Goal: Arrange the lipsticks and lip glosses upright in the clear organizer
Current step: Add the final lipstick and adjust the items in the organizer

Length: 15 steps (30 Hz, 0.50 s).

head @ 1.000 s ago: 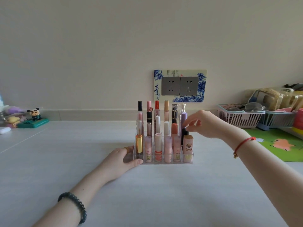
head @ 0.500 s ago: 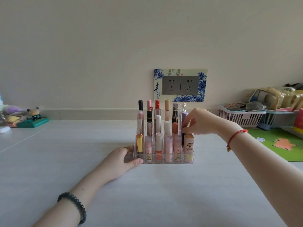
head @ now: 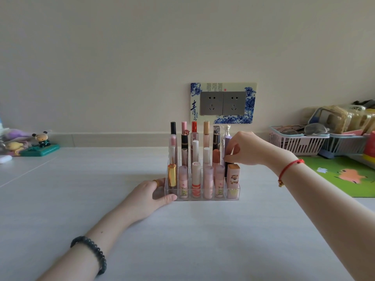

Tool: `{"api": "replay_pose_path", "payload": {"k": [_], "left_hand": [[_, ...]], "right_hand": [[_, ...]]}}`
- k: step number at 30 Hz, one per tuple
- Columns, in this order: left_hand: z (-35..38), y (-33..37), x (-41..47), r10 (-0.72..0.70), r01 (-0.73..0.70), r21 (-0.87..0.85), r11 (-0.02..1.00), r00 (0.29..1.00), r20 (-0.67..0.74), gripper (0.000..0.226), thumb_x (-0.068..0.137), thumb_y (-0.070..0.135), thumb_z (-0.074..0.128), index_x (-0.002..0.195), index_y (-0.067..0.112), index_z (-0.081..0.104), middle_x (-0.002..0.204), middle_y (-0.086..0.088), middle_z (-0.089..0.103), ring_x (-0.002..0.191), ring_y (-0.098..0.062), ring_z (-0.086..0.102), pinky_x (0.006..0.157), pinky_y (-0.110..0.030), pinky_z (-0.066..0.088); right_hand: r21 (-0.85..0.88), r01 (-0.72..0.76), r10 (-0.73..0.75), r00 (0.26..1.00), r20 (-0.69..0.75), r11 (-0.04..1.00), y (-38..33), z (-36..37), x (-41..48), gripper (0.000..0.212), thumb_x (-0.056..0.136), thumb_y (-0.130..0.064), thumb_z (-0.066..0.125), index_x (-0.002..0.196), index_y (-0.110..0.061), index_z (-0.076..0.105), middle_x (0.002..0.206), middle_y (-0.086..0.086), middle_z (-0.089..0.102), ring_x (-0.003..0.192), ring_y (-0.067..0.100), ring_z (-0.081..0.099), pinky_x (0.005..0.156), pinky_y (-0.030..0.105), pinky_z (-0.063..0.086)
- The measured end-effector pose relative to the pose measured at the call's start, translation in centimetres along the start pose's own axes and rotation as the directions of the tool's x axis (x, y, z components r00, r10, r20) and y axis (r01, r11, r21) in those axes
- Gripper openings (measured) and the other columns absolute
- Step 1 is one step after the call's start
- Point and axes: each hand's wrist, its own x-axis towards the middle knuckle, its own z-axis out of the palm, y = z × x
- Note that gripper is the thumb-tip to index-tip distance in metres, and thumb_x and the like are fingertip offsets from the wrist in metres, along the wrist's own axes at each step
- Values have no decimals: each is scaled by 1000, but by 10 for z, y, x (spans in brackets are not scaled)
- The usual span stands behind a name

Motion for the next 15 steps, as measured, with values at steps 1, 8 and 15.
{"api": "replay_pose_path", "payload": {"k": [1, 8, 15], "left_hand": [[0, 0, 0, -2, 2, -3, 1000, 1000, 3, 35, 79, 46, 63, 111, 32, 59, 107, 22, 56, 104, 0, 52, 83, -16, 37], [-1, 1, -1, 24, -24, 1, 1000, 1000, -12, 29, 80, 43, 64, 107, 34, 60, 101, 25, 56, 98, 2, 52, 72, 4, 32], [-2, 3, -1, 19, -19, 5, 1000, 1000, -2, 28, 80, 44, 63, 107, 36, 59, 102, 23, 56, 99, 1, 52, 72, 7, 31]], "right_hand": [[5, -3, 3, 1000, 5, 1000, 0, 0, 0, 19, 80, -24, 63, 92, -10, 70, 78, 5, 60, 71, 18, 53, 60, 18, 37], [43, -27, 28, 1000, -7, 999, 4, 2, 1, 20, 77, -30, 66, 87, -13, 71, 69, -3, 55, 68, 15, 52, 58, 20, 38], [85, -44, 46, 999, -22, 995, 8, 4, -3, 21, 77, -34, 66, 88, -16, 70, 66, -7, 54, 61, 8, 52, 52, 15, 37]]}}
